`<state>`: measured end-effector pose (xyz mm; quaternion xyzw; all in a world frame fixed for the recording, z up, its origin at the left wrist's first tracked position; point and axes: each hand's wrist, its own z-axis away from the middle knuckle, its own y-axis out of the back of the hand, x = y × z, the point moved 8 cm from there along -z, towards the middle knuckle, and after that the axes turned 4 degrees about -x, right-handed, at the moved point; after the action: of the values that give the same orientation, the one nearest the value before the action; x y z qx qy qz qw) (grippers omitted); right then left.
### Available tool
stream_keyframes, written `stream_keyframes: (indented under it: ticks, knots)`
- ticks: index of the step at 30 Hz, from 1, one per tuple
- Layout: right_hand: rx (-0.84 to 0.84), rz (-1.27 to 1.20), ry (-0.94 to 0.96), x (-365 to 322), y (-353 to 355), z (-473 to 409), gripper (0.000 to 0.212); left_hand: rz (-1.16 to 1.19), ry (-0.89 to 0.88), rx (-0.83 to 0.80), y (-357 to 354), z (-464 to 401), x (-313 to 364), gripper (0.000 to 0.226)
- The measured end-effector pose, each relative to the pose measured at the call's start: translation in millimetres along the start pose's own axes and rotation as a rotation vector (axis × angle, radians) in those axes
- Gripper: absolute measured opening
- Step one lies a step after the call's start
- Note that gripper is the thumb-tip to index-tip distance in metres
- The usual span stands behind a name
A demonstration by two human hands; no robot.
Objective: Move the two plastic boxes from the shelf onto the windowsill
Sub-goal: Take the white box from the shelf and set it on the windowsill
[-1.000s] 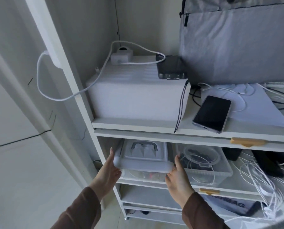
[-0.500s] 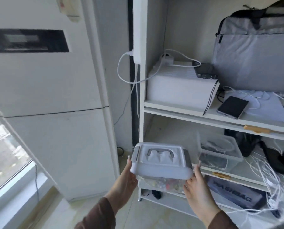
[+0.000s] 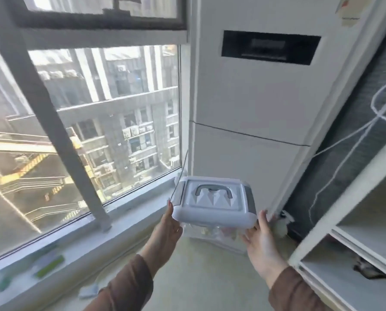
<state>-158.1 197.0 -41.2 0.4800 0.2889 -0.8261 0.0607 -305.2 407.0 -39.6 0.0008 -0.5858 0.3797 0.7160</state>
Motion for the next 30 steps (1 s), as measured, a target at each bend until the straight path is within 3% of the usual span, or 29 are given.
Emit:
stream_keyframes:
  ticks: [2,6,11,14,18,24,30]
  knots:
    - [-0.060,0.030,-0.047,27,-46,-38,0.072,0.006,-0.015,0.094,59,-7,11,0.098]
    - [-0.177,0.088,-0.114,87,-131,-123,0.080,0.085,-0.041,0.233,160,-36,24,0.093]
    - [-0.283,0.094,-0.237,185,-205,-255,0.125,0.182,-0.093,0.410,279,-108,11,0.096]
    - [-0.307,0.124,-0.286,248,-226,-339,0.113,0.217,-0.098,0.525,339,-160,-9,0.076]
    - [-0.298,0.132,-0.323,324,-246,-429,0.123,0.252,-0.168,0.607,412,-231,-46,0.089]
    - [-0.298,0.187,-0.378,438,-251,-537,0.113,0.235,-0.199,0.698,504,-319,-115,0.095]
    - [-0.358,0.238,-0.432,510,-254,-591,0.138,0.242,-0.178,0.759,571,-363,-173,0.096]
